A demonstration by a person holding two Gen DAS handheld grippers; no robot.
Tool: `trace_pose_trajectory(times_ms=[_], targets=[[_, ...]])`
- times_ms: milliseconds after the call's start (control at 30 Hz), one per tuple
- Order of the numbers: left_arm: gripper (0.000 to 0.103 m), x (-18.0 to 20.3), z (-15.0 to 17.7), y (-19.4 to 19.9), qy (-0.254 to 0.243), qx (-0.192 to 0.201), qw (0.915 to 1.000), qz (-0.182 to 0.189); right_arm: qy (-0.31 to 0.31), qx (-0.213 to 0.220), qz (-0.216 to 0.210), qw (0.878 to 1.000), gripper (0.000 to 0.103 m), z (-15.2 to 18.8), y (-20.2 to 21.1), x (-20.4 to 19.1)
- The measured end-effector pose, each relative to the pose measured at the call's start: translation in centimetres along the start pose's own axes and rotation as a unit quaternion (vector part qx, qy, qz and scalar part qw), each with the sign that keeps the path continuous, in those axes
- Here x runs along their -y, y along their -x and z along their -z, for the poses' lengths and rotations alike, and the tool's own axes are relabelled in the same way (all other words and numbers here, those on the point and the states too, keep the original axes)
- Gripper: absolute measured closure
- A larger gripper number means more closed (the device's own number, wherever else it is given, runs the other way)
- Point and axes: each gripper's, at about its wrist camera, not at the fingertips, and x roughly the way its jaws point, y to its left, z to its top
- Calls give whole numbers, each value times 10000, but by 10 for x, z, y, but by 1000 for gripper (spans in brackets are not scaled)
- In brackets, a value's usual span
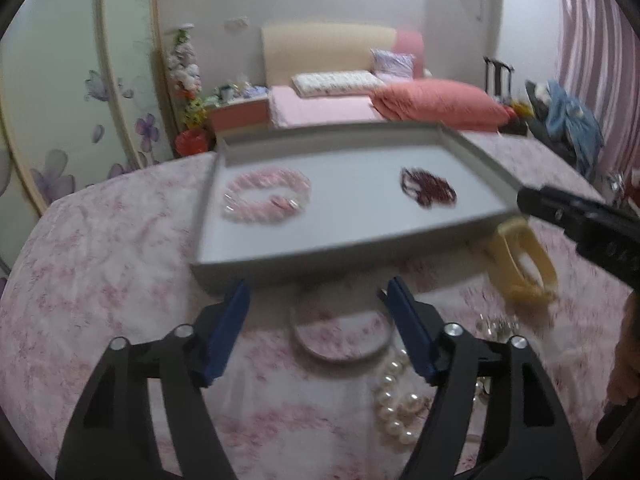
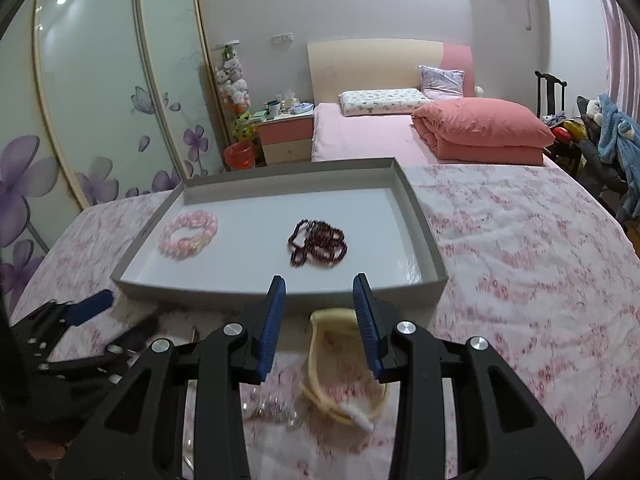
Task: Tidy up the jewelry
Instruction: 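Grasp the silver cuff bangle with the left gripper while the right grasps the yellow watch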
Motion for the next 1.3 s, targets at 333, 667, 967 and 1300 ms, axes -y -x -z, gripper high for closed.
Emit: trace_pose_trajectory(times_ms=[333, 667, 967, 1300], targets=[[20, 17, 2, -27, -234, -605, 9979, -75, -103, 17, 72, 9999, 66, 9, 9, 13], [38, 3, 5, -30, 70, -719, 9972, -169, -167, -143, 204, 9996, 66, 20, 8, 31], [38, -35, 10, 22, 638, -17, 9966, -514, 179, -462, 47, 9988, 48, 30, -5, 19], [38, -43, 4, 54, 764, 378, 9949, -547, 234, -811, 249, 9961, 48, 31, -29, 10]])
